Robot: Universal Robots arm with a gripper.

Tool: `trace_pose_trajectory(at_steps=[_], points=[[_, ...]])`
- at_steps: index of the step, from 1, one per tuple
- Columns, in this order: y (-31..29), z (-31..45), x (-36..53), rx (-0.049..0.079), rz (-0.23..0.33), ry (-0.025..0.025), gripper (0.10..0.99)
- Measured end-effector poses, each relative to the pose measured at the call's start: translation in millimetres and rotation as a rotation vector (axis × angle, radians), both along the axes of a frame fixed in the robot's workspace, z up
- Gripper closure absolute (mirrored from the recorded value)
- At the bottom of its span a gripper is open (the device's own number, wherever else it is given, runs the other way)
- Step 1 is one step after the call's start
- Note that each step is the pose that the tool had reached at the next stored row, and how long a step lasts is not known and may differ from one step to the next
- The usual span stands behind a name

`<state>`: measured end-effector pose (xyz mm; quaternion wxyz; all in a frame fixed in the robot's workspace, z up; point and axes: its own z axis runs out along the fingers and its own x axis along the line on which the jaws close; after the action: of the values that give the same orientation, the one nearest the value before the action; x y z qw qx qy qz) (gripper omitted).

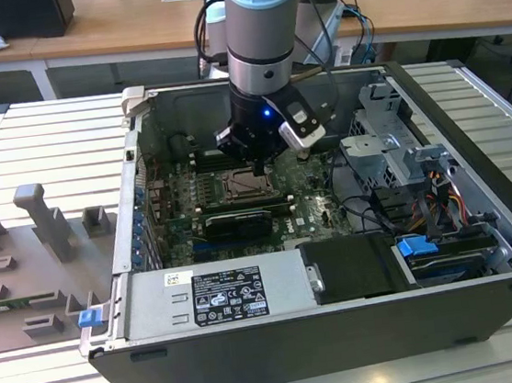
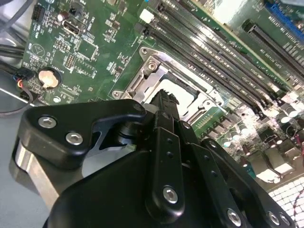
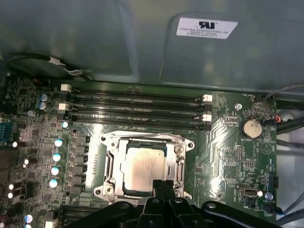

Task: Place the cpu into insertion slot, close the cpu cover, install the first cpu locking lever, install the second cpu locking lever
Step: 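Install the second cpu locking lever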

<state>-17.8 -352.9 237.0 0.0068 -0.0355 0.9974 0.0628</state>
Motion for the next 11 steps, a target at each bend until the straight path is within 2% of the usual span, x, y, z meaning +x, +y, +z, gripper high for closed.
trace_pose_trajectory(at_steps=[7, 11], points=[[-9.8, -0.8, -0.4, 0.001, 0.000, 0.0000, 0.980], [-12.0, -1.1, -0.4, 0.001, 0.000, 0.0000, 0.980]])
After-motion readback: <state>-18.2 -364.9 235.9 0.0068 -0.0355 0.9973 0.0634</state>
